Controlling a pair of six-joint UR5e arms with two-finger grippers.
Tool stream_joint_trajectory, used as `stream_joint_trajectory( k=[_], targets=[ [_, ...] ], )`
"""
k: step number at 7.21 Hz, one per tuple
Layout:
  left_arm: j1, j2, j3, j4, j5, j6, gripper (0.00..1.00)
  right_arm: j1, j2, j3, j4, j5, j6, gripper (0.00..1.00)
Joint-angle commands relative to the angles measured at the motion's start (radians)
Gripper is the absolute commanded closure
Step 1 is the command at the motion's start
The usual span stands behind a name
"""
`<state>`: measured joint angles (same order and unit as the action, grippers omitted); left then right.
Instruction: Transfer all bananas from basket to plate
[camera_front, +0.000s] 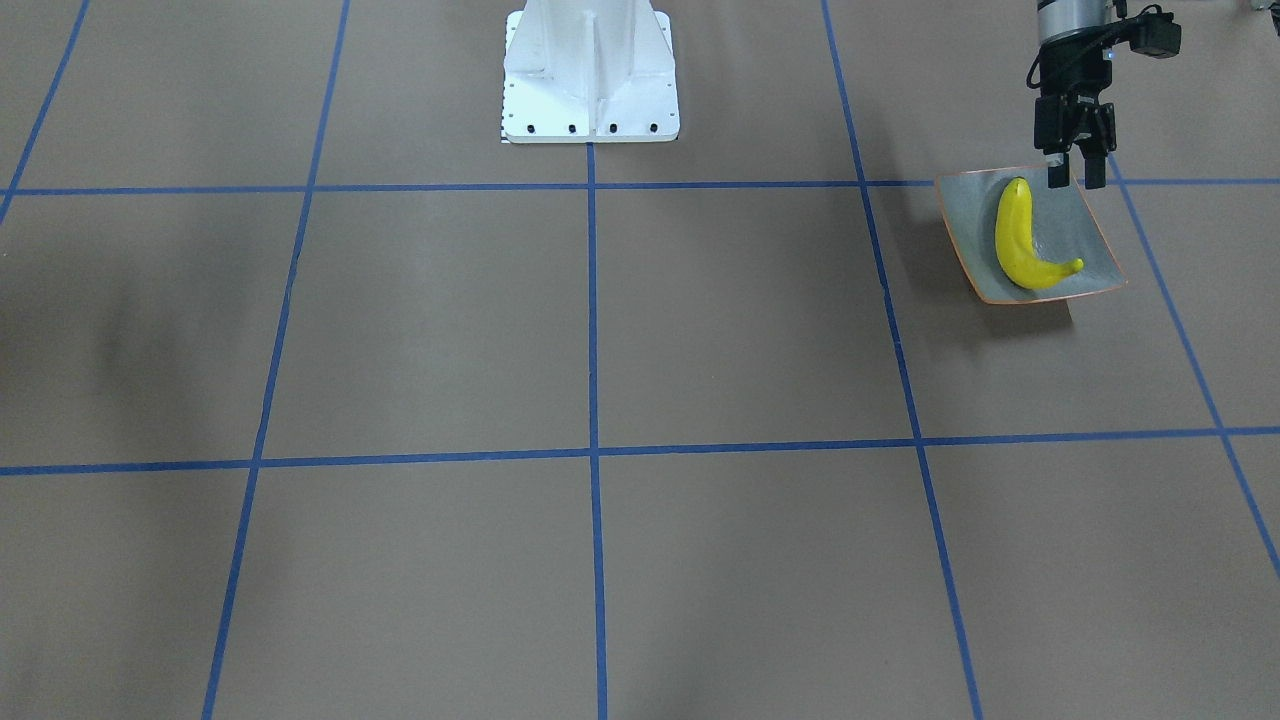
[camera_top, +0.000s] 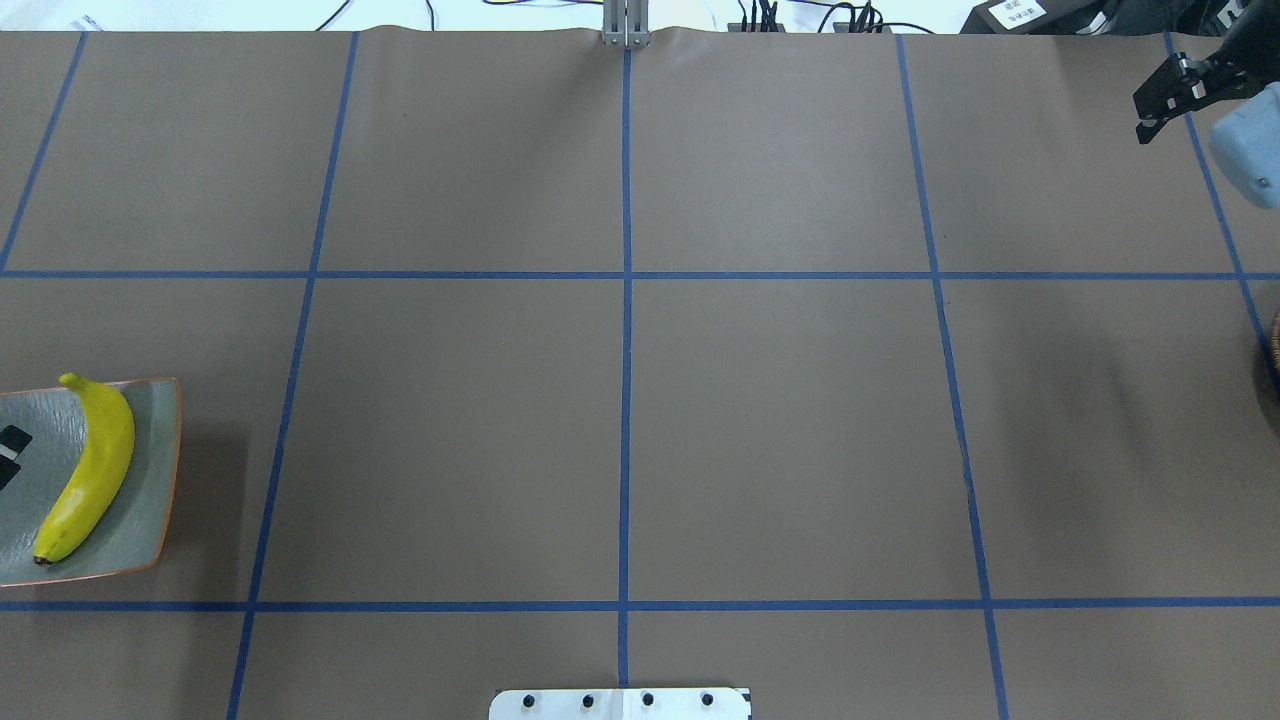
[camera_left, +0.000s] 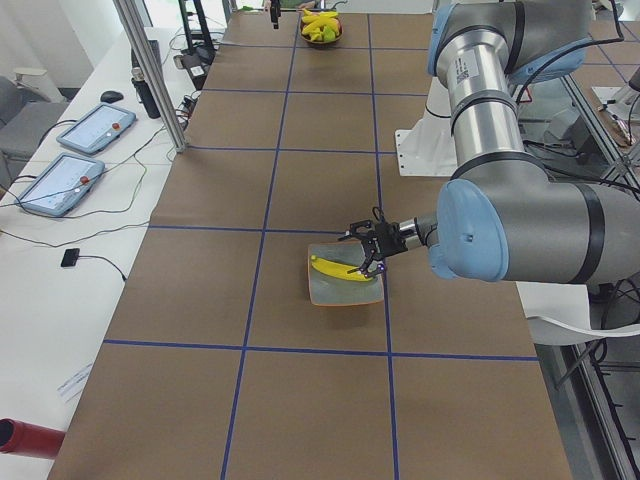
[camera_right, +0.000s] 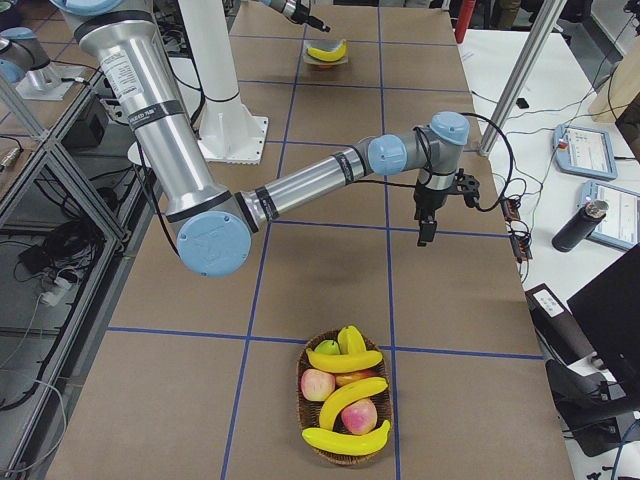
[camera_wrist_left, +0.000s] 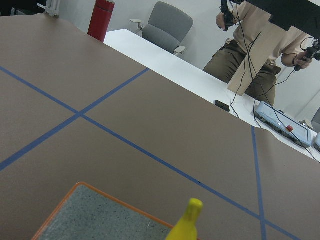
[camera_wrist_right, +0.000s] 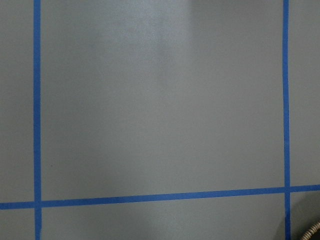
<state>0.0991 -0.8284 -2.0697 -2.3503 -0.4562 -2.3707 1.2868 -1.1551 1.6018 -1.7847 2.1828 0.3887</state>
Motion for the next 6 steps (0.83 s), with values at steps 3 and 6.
stream_joint_trajectory(
  k=[3, 6],
  targets=[
    [-0.013, 0.003, -0.035, -0.232, -0.025, 0.273, 0.00, -0.001, 0.002, -0.019, 0.005, 0.000, -0.001, 0.01],
    [-0.170, -0.041, -0.114, -0.280, -0.157, 0.599, 0.00, -0.001, 0.011, -0.062, 0.013, 0.000, -0.004, 0.01]
  ],
)
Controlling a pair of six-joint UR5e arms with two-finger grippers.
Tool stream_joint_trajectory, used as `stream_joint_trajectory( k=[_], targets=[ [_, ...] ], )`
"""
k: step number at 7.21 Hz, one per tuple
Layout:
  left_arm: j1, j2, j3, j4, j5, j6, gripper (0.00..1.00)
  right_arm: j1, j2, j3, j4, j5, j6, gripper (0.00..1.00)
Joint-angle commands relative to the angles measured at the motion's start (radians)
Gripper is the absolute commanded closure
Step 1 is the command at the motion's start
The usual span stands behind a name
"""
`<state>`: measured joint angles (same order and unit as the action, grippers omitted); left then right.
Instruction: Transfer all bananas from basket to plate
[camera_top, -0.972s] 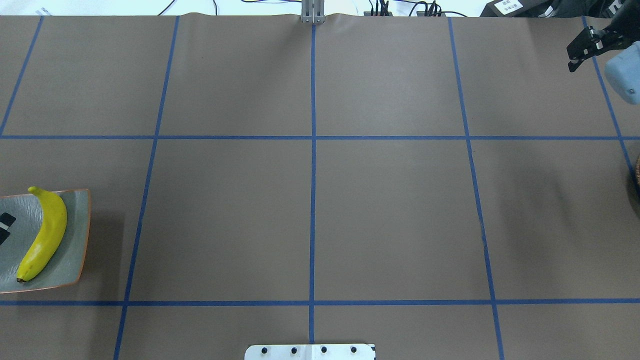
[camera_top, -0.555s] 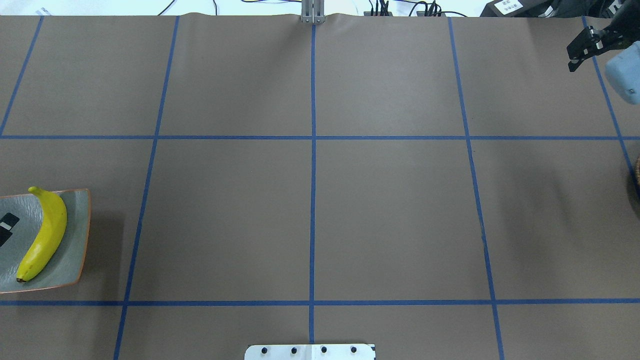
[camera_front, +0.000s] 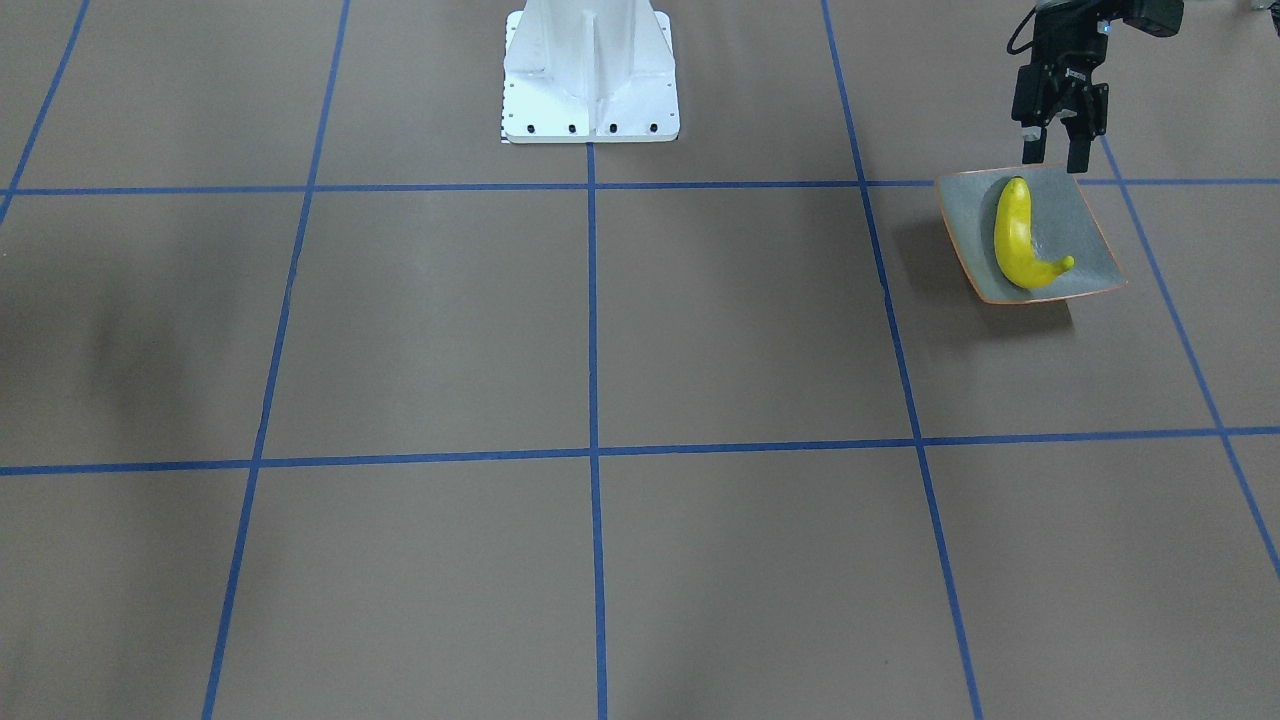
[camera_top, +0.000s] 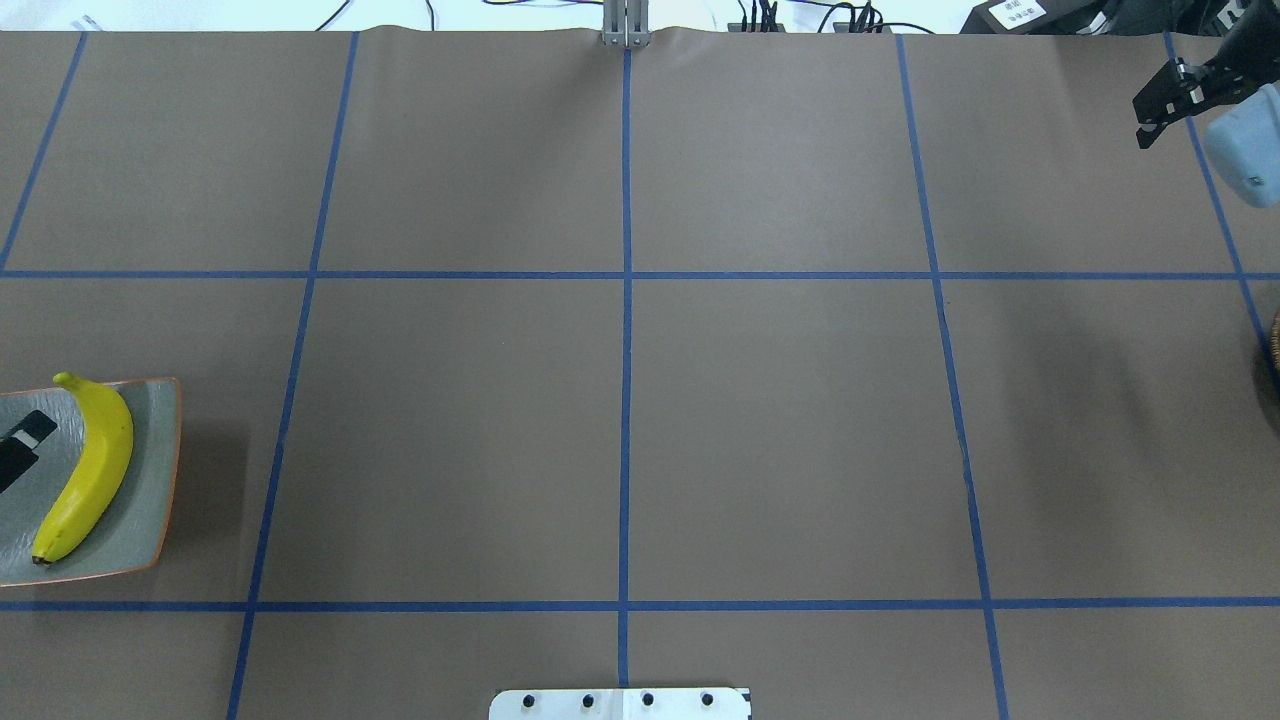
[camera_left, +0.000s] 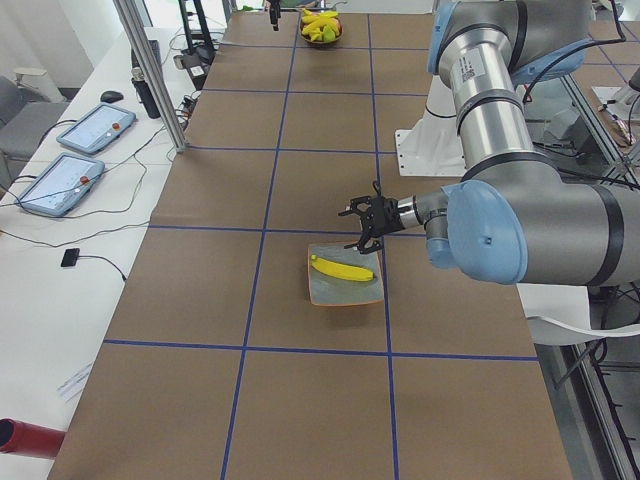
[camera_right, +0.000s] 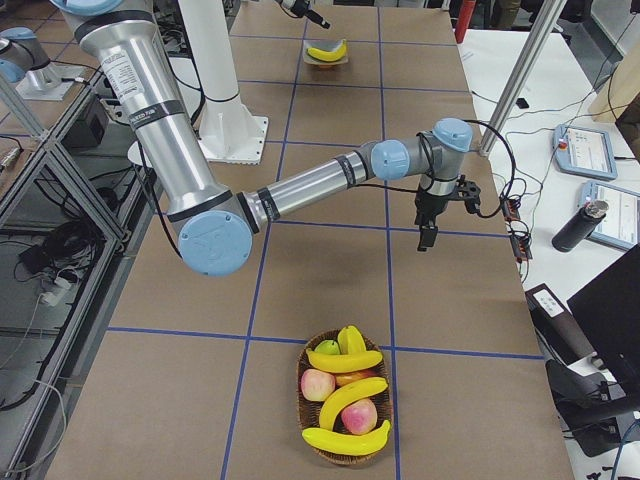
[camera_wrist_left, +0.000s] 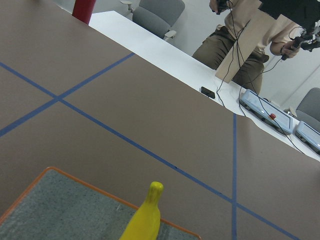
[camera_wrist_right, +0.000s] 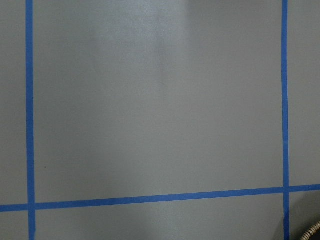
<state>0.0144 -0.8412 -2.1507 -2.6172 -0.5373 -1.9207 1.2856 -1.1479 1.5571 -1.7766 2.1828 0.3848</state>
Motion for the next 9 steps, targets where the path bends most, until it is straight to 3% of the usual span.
stream_joint_trajectory(
  k=[1, 2, 3, 7, 9],
  targets=[
    [-0.166, -0.098, -0.038, -0.014, -0.146, 0.287, 0.00, -0.002, 0.005, -0.025, 0.005, 0.000, 0.002, 0.01],
    [-0.238, -0.152, -0.040, 0.008, -0.224, 0.380, 0.00, -0.002, 0.005, -0.032, 0.005, 0.000, 0.000, 0.01],
    [-0.345, -0.256, -0.040, 0.099, -0.321, 0.450, 0.00, -0.002, 0.005, -0.038, 0.011, 0.000, 0.002, 0.01],
    [-0.641, -0.671, 0.000, 0.493, -0.561, 0.635, 0.00, -0.002, 0.002, -0.126, 0.128, 0.000, 0.003, 0.01],
    [-0.794, -0.861, 0.163, 0.529, -0.674, 0.754, 0.00, 0.004, -0.003, -0.140, 0.134, 0.000, -0.006, 0.01]
  ],
)
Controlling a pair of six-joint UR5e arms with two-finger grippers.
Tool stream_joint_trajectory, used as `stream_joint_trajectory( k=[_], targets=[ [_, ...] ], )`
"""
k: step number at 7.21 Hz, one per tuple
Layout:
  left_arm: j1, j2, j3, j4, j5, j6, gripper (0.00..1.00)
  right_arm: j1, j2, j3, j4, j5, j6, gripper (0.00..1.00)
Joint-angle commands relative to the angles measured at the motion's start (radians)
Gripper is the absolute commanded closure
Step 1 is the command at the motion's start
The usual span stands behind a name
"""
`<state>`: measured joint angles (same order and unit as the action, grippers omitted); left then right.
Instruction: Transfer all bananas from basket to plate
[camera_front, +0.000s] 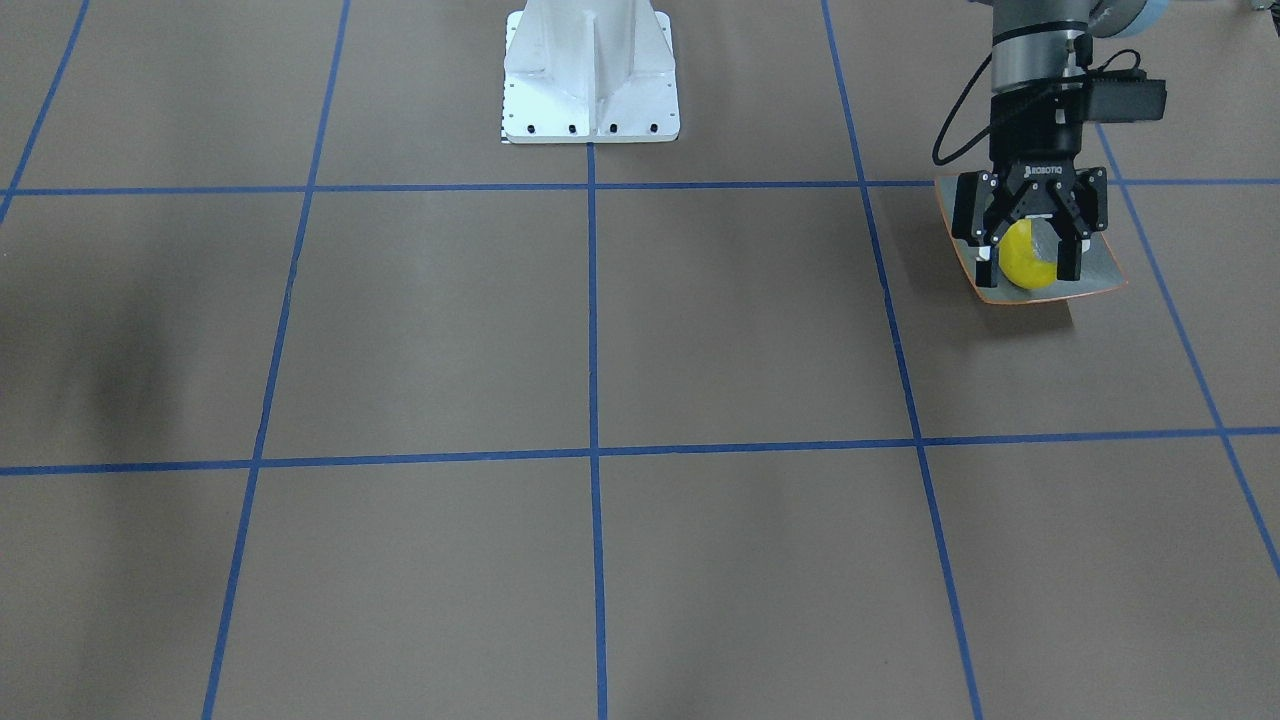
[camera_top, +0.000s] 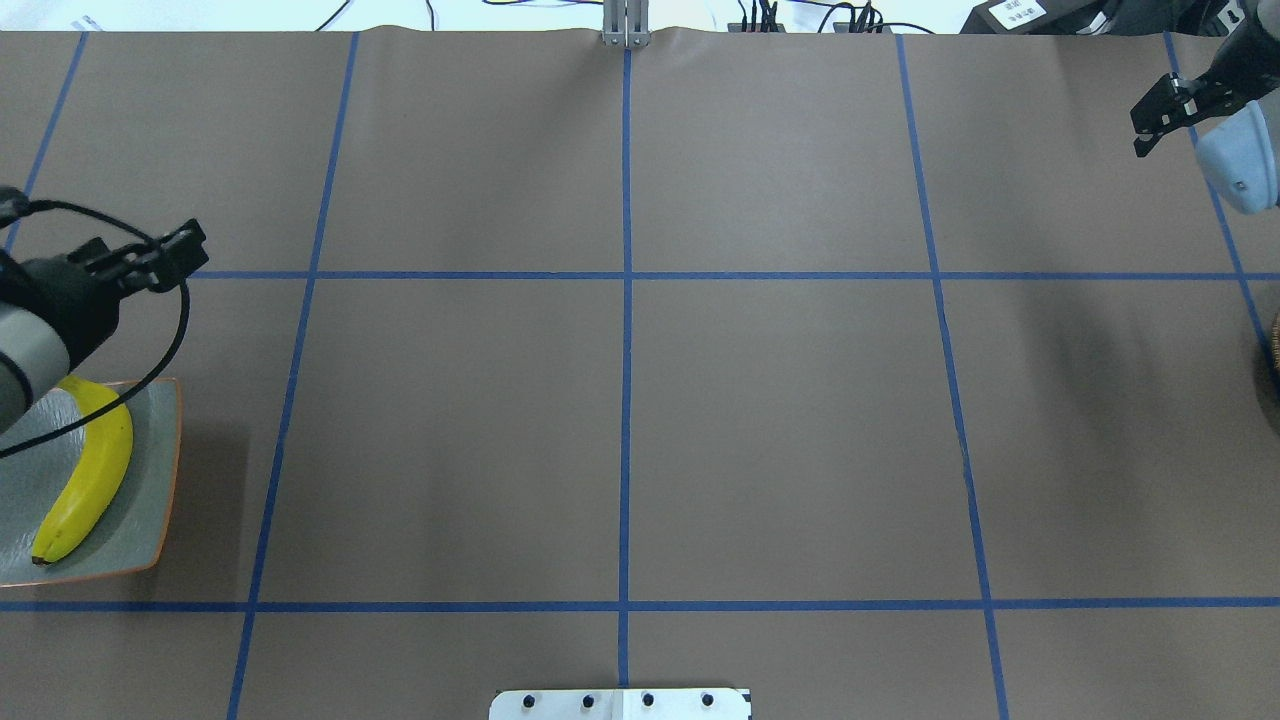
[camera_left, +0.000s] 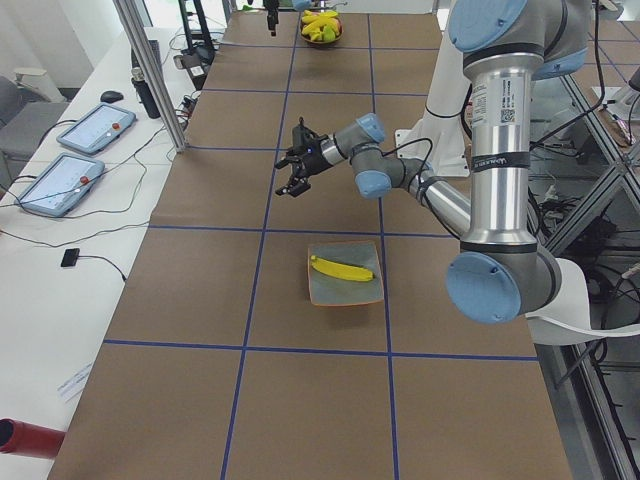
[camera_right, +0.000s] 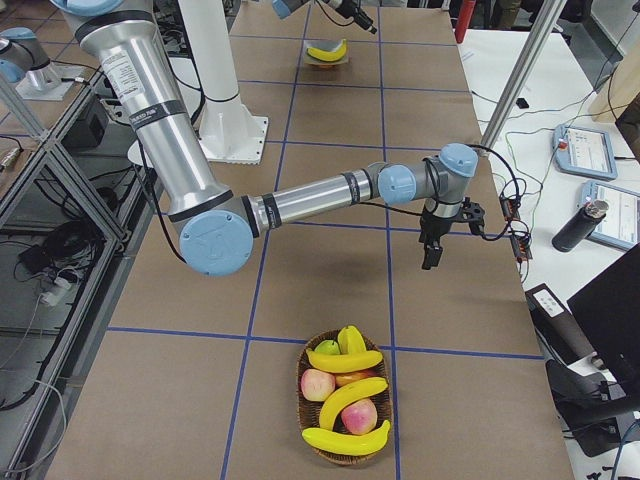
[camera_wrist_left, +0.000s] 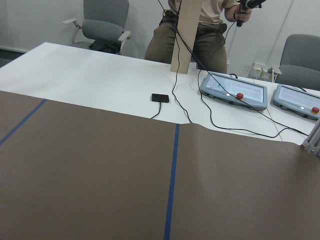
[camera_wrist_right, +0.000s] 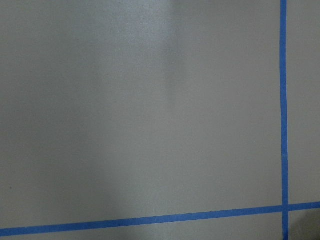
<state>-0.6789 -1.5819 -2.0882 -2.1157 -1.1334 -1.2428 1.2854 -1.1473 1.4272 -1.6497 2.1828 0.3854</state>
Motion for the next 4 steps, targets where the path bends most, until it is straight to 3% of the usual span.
stream_joint_trajectory(
  k=[1, 4],
  targets=[
    [-0.199, -0.207, 0.197, 0.026, -0.170, 0.138, 0.00, 0.029, -0.009, -0.028, 0.007, 0.000, -0.058, 0.01],
    [-0.428, -0.398, 0.507, 0.051, -0.453, 0.401, 0.00, 0.138, -0.121, -0.050, 0.007, -0.001, -0.305, 0.01]
  ],
)
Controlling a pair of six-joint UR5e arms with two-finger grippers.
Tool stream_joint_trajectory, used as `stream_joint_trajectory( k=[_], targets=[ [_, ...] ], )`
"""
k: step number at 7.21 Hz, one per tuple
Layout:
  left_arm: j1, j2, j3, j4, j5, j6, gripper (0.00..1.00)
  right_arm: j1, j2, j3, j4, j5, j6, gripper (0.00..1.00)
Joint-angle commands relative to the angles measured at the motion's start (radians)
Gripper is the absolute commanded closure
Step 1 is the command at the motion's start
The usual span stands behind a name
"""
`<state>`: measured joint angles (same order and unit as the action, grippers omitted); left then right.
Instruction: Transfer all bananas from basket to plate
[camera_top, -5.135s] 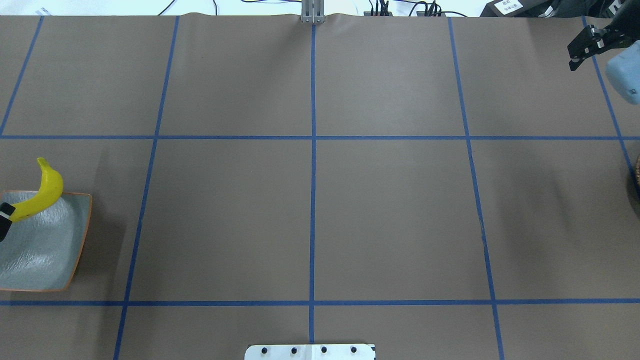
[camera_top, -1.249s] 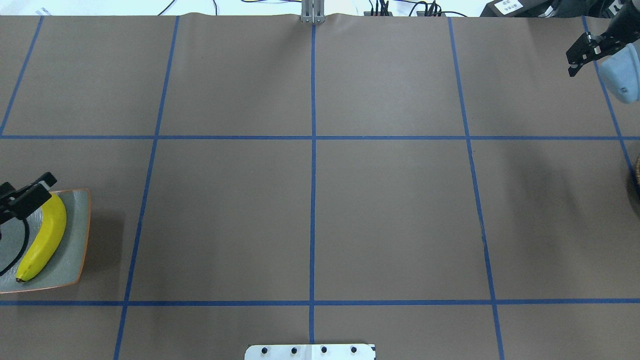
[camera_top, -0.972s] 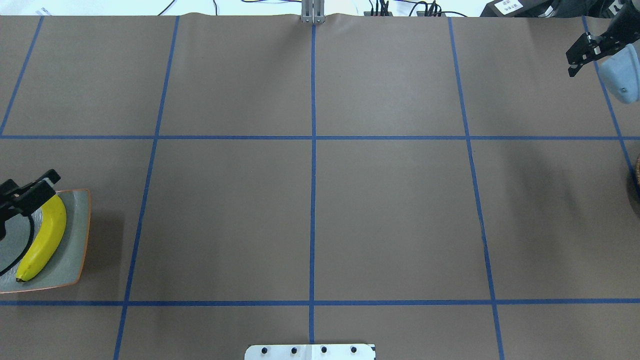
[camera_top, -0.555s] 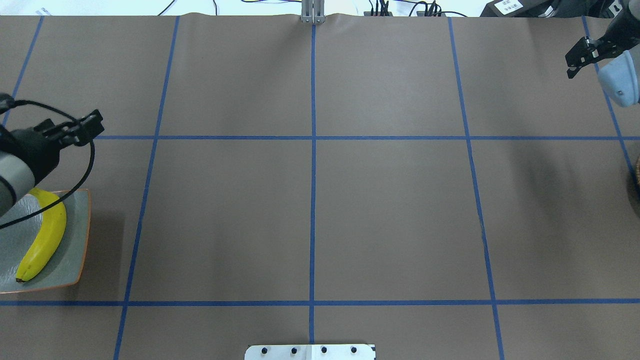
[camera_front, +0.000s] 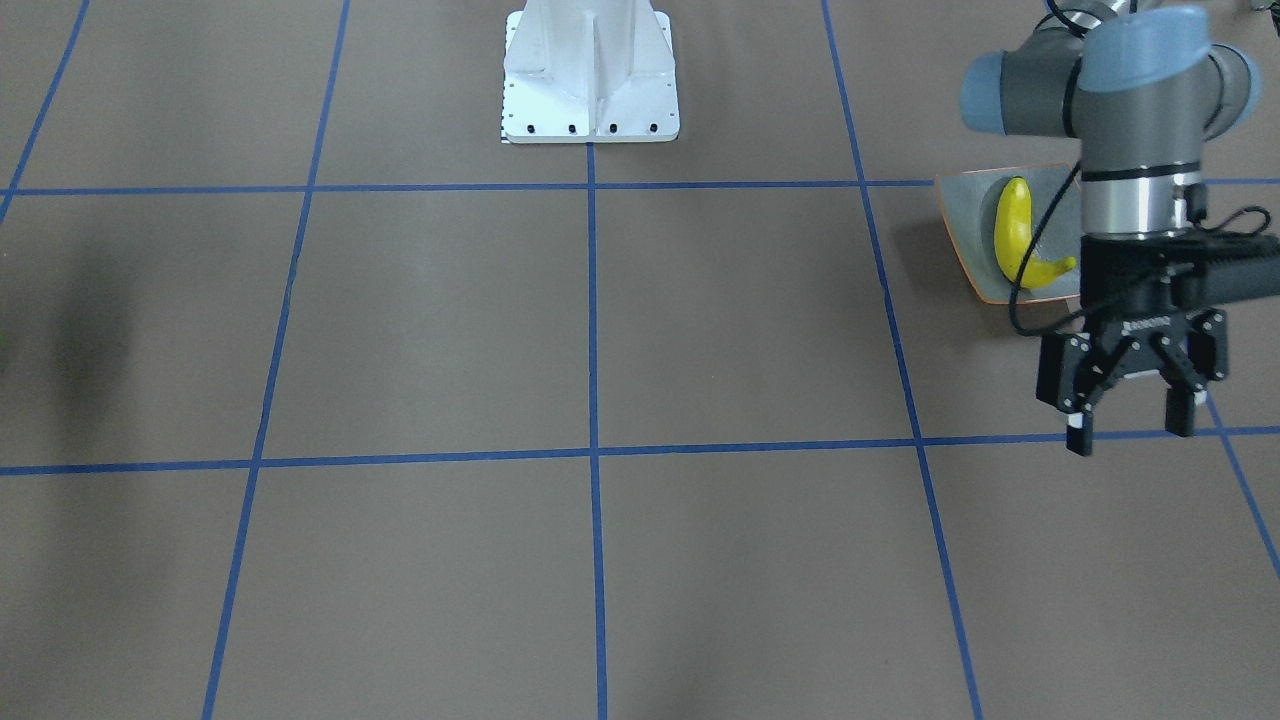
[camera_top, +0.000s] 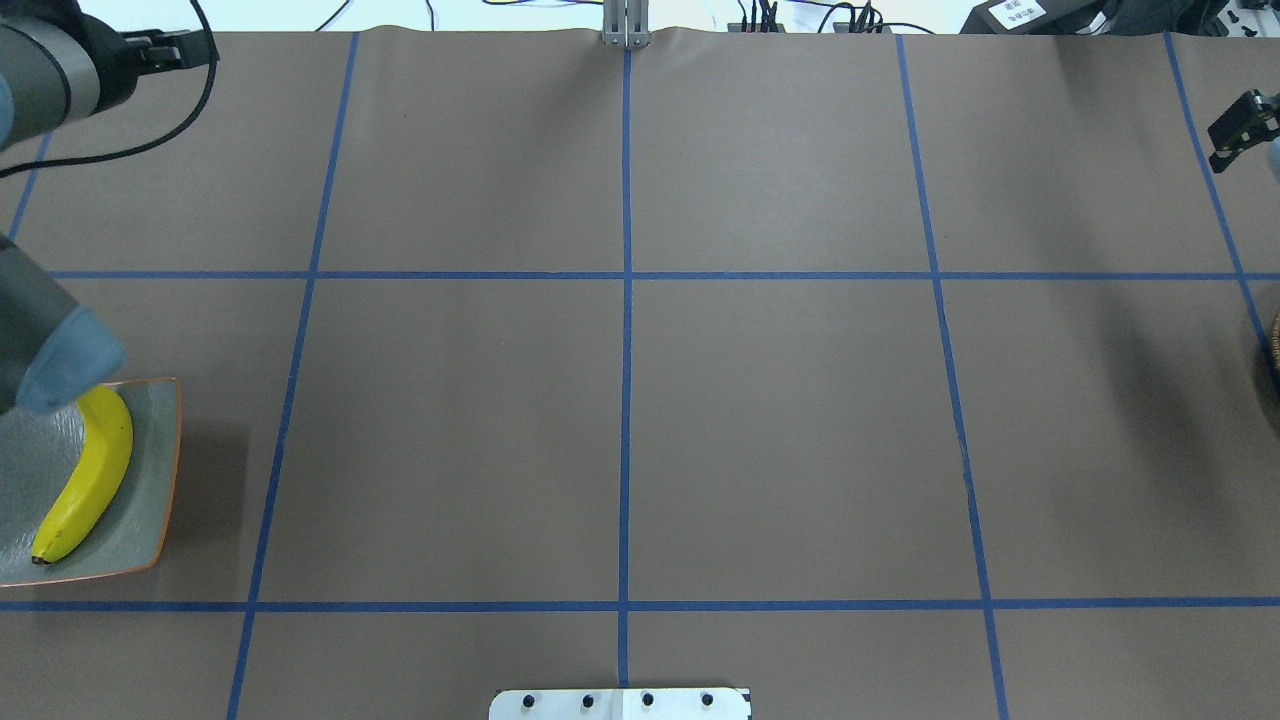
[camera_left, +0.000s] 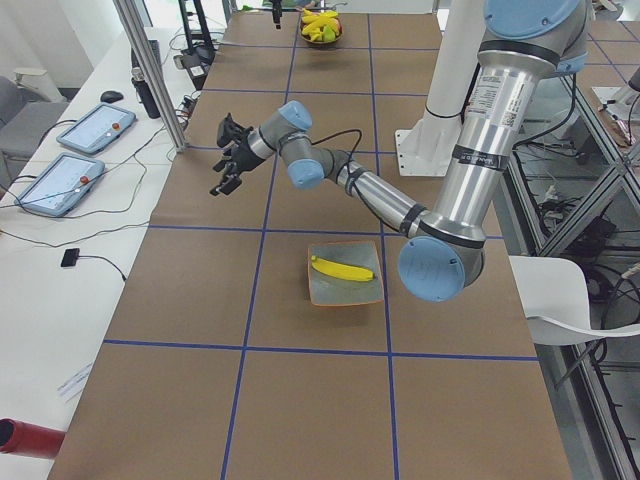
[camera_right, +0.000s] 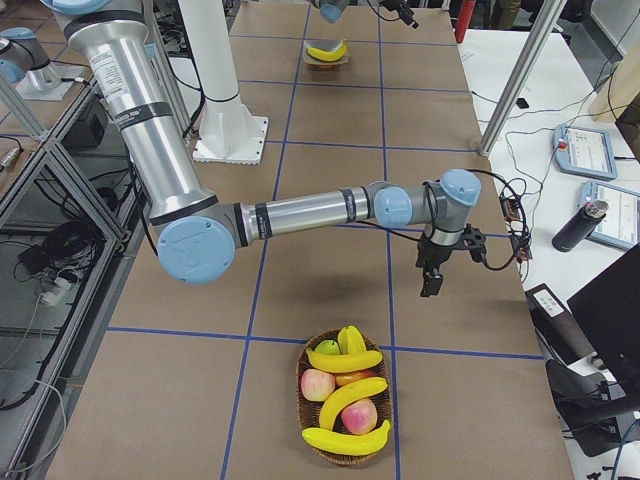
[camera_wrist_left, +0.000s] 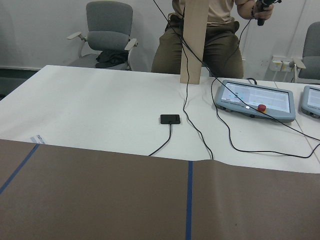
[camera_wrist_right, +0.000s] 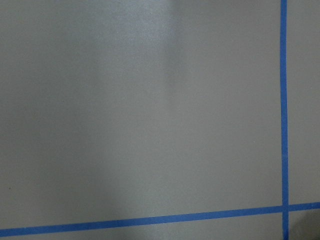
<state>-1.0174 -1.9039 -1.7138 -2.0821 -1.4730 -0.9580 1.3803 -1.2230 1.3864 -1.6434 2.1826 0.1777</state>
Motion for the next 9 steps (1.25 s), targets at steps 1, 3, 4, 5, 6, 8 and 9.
stream_joint_trajectory(
  k=[1, 3, 4, 5, 6, 8, 9],
  targets=[
    [-0.127, -0.084, 0.198, 0.033, -0.189, 0.218, 0.00, 0.065, -0.077, -0.015, 0.000, -0.001, -0.142, 0.01],
    [-0.193, -0.075, 0.214, 0.162, -0.379, 0.376, 0.00, 0.094, -0.113, -0.018, 0.000, 0.000, -0.176, 0.01],
    [-0.216, -0.066, 0.214, 0.241, -0.430, 0.503, 0.00, 0.112, -0.125, -0.018, 0.000, 0.002, -0.185, 0.01],
    [-0.233, -0.055, 0.214, 0.354, -0.508, 0.584, 0.00, 0.124, -0.136, -0.017, 0.002, 0.003, -0.187, 0.01],
    [-0.239, -0.055, 0.211, 0.452, -0.583, 0.664, 0.00, 0.138, -0.144, -0.017, 0.000, 0.003, -0.204, 0.01],
    [-0.254, -0.006, 0.214, 0.548, -0.666, 0.769, 0.00, 0.169, -0.167, -0.018, 0.007, 0.003, -0.221, 0.01],
    [-0.301, 0.026, 0.212, 0.548, -0.744, 0.842, 0.00, 0.174, -0.190, -0.036, 0.070, 0.003, -0.221, 0.01]
  ],
)
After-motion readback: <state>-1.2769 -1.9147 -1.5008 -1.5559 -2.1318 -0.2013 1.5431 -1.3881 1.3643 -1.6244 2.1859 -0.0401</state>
